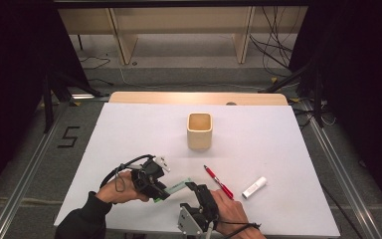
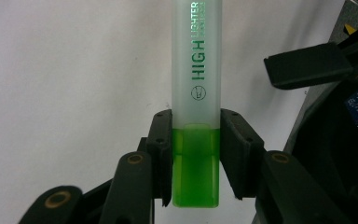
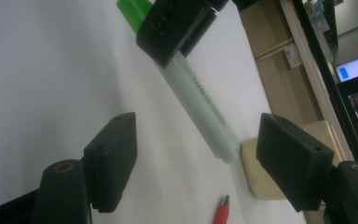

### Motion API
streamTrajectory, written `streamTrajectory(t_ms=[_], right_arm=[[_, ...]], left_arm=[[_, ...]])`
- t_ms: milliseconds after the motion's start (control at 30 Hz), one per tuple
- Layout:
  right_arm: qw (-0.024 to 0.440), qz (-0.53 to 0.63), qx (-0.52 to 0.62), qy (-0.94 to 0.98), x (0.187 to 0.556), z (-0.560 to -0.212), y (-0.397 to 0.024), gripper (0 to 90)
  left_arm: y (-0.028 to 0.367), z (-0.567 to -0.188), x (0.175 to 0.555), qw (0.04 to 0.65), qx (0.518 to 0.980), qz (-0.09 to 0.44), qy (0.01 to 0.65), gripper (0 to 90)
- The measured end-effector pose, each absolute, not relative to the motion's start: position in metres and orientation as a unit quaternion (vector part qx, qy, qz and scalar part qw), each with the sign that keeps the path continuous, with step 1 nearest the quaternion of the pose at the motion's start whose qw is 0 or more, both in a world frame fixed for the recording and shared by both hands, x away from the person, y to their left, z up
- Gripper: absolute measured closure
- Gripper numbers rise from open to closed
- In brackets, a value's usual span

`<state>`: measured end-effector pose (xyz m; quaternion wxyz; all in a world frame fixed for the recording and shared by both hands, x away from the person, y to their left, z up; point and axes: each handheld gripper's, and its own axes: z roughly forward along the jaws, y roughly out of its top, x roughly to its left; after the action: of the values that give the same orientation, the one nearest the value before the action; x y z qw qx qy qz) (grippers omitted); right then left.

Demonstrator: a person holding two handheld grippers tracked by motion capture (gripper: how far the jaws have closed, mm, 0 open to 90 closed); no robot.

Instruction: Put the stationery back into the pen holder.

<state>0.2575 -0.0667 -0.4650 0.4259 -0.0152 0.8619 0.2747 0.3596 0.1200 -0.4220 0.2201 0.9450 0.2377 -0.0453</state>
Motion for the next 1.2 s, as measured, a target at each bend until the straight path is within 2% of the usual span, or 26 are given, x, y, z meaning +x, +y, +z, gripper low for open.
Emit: streamTrajectory(t_ms=[300,667,1200], right_arm=[[0.466,0.235,-0.060,0.851,0.253,-0.474,-0.050,34.7],[0.518,0.188,-0.114,0.827,0.251,-0.486,-0.041,44.6],[0.545,0.160,-0.150,0.809,0.249,-0.496,-0.037,59.1]], left_arm=[[0.118,-0.421,0.358,0.220,0.945,-0.052,0.238,66.4],[0.113,-0.420,0.355,0.218,0.947,-0.059,0.230,66.4],[0.108,-0.420,0.351,0.214,0.949,-0.074,0.221,66.4]])
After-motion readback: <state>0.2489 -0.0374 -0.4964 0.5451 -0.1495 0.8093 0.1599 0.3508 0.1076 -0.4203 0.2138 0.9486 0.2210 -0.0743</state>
